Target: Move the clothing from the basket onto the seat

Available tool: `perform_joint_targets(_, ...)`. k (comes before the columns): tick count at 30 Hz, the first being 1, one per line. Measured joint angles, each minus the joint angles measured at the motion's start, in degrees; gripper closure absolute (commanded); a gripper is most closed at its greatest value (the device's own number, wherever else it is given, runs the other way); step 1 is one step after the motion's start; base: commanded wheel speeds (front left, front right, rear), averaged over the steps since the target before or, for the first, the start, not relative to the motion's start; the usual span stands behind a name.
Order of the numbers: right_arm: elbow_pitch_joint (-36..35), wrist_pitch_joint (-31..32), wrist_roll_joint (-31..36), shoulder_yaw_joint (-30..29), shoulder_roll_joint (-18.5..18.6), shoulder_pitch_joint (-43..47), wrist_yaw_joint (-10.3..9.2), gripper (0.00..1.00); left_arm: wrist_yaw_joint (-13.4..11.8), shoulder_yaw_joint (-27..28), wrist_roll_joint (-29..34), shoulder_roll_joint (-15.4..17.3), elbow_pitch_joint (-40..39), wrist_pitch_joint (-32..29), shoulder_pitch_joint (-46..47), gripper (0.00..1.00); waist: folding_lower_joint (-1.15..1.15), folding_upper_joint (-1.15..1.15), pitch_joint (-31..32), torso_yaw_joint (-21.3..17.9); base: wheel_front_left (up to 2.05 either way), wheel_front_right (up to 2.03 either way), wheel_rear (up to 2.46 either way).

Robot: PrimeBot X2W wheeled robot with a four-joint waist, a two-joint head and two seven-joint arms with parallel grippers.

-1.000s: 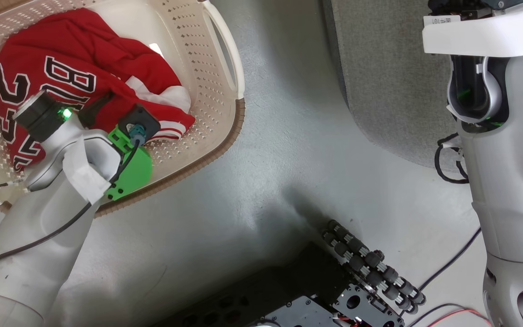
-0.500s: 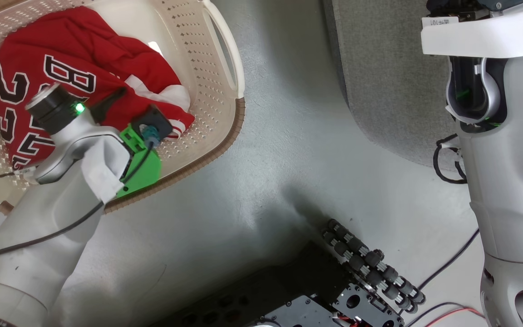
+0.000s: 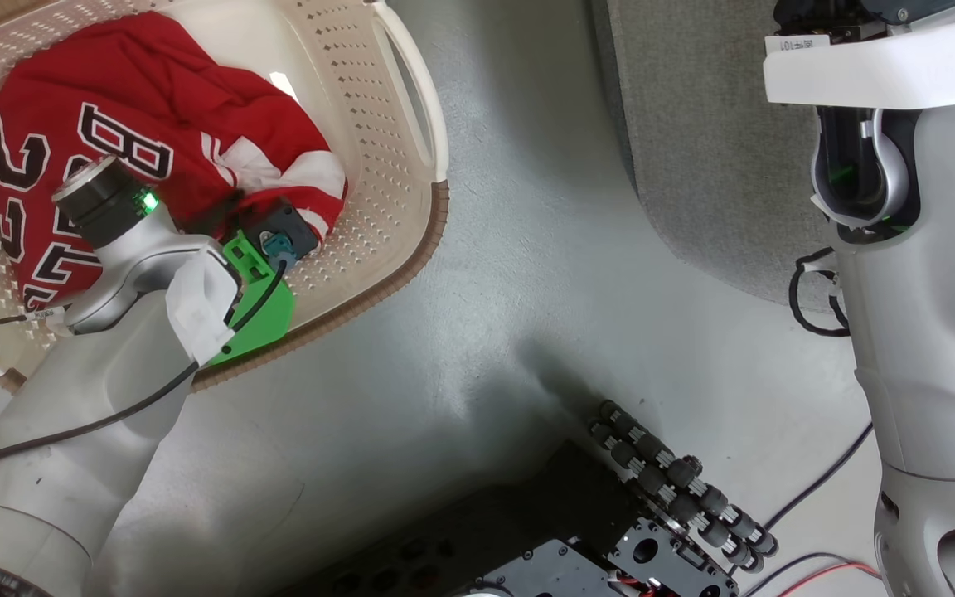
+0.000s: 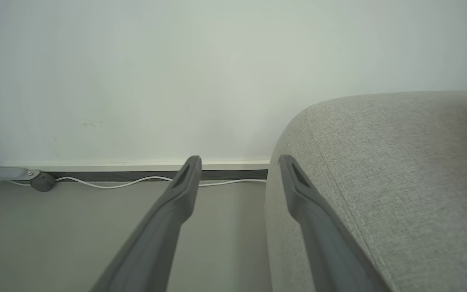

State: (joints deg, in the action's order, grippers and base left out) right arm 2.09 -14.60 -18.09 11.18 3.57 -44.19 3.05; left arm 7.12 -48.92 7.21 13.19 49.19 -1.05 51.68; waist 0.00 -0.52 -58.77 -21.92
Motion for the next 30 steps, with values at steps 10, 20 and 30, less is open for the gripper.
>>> perform_joint_targets(10,0.6,0.0,0.1,0.2,-0.3,0.0,0.89,0.00,0.0,1.2,-2.5,0.0,0.1,1.8,0.1,1.00,0.00,0.00,0.7,-0.3,0.00,0.00,0.00)
perform_joint_targets(20,2.9,0.0,1.5,-0.9,-0.3,0.8,0.99,0.00,-1.0,5.0,-7.2,-4.0,-2.4,8.7,-0.1,1.00,0.00,0.00,4.3,0.5,0.00,0.00,0.00)
perform_joint_targets(30,6.1,0.0,3.8,-1.7,-0.1,5.3,1.46,0.00,-2.2,9.8,-13.9,-8.7,-5.3,14.2,-2.3,1.00,0.00,0.00,10.6,3.5,0.00,0.00,0.00)
